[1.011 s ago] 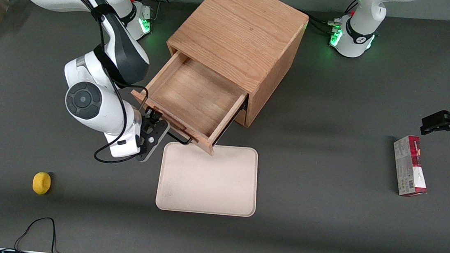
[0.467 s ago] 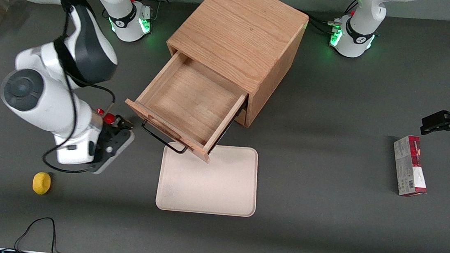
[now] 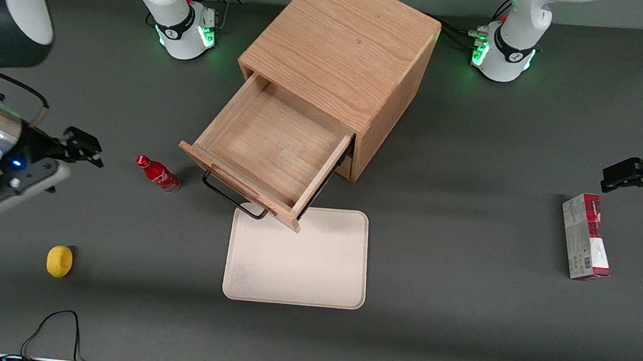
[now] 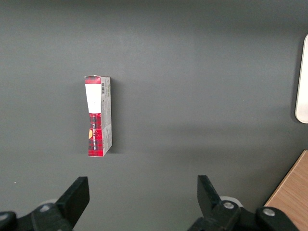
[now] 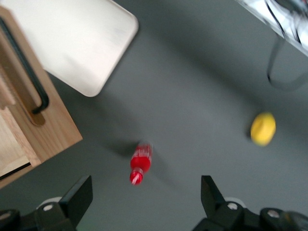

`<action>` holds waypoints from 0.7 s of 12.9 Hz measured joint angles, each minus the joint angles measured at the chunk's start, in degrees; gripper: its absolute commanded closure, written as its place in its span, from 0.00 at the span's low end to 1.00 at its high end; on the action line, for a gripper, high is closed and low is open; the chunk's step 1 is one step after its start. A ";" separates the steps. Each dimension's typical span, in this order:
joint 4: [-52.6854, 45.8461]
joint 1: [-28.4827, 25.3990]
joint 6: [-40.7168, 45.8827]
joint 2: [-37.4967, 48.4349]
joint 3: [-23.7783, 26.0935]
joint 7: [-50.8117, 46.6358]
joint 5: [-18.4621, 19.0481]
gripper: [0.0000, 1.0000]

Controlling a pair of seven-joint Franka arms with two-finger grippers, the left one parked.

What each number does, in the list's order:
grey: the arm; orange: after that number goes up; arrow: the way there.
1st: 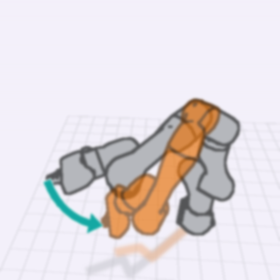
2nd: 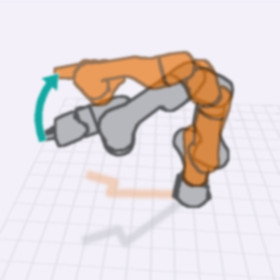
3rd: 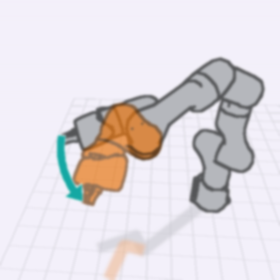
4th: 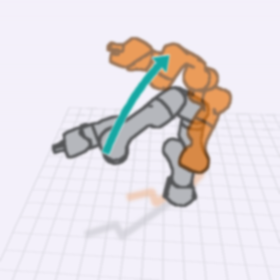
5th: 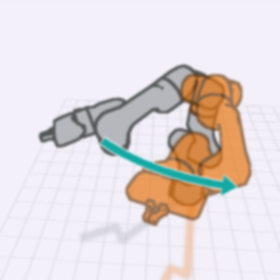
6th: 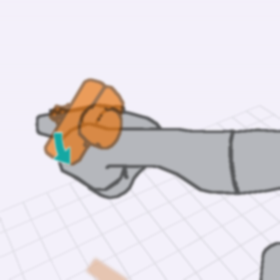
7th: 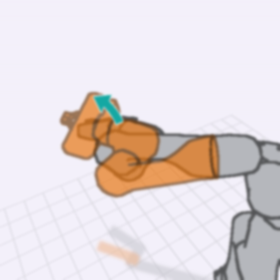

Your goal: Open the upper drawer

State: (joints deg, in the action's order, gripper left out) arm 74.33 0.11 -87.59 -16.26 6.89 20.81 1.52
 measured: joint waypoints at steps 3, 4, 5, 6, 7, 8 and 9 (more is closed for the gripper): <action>12.56 -0.31 -0.85 10.39 -0.30 -15.41 -0.01 0.00; 17.12 -0.34 -1.89 14.49 -0.48 -17.66 -0.01 0.00; 21.66 -0.34 -3.12 18.86 -1.29 -19.45 -0.01 0.00; 25.76 -0.32 -4.02 23.09 -2.52 -20.28 -0.02 0.00; 29.13 -0.27 -4.36 26.91 -3.73 -20.35 -0.05 0.00; 31.39 -0.26 -4.36 29.74 -4.67 -20.35 -0.05 0.00; 32.56 -0.26 -4.36 31.31 -5.23 -20.36 -0.05 0.00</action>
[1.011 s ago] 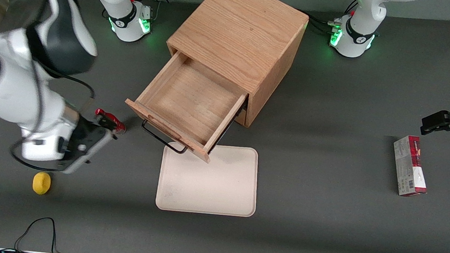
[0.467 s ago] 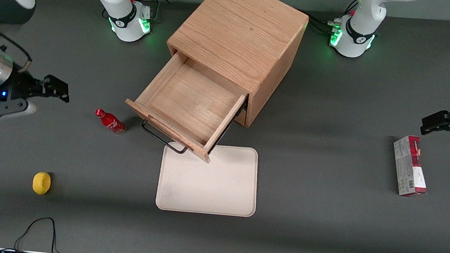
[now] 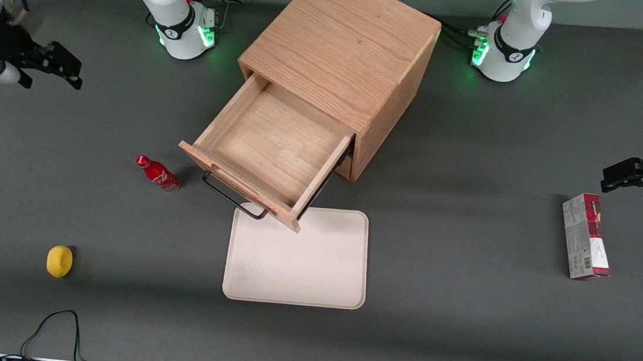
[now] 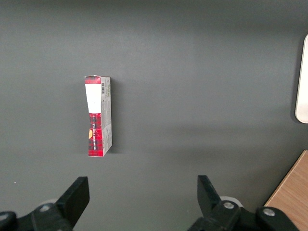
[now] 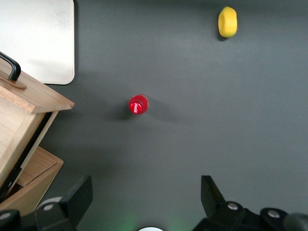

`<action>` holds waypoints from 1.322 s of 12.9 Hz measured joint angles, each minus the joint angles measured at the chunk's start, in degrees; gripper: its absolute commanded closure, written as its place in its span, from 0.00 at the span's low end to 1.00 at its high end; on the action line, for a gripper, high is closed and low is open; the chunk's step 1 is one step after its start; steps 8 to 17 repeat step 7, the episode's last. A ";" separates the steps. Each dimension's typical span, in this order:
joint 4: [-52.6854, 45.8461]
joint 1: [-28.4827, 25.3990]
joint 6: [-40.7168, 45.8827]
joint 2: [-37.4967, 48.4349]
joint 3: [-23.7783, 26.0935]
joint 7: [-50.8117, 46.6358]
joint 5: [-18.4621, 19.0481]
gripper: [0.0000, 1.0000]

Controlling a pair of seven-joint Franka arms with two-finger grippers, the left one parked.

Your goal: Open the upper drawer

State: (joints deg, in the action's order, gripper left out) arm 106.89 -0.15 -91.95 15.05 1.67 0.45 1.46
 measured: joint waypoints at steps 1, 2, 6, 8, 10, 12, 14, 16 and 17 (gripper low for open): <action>0.41 0.00 -0.01 0.42 -0.30 -0.11 0.00 0.00; 0.40 0.00 -0.20 0.17 -0.52 -0.33 0.00 0.00; -2.49 -0.01 -0.04 -3.52 -0.43 -1.04 -0.01 0.00; -3.46 -0.01 0.22 -4.48 -0.43 -1.18 -0.01 0.00; -3.46 -0.01 0.22 -4.48 -0.43 -1.18 -0.01 0.00; -3.46 -0.01 0.22 -4.48 -0.43 -1.18 -0.01 0.00; -3.46 -0.01 0.22 -4.48 -0.43 -1.18 -0.01 0.00; -3.46 -0.01 0.22 -4.48 -0.43 -1.18 -0.01 0.00; -3.46 -0.01 0.22 -4.48 -0.43 -1.18 -0.01 0.00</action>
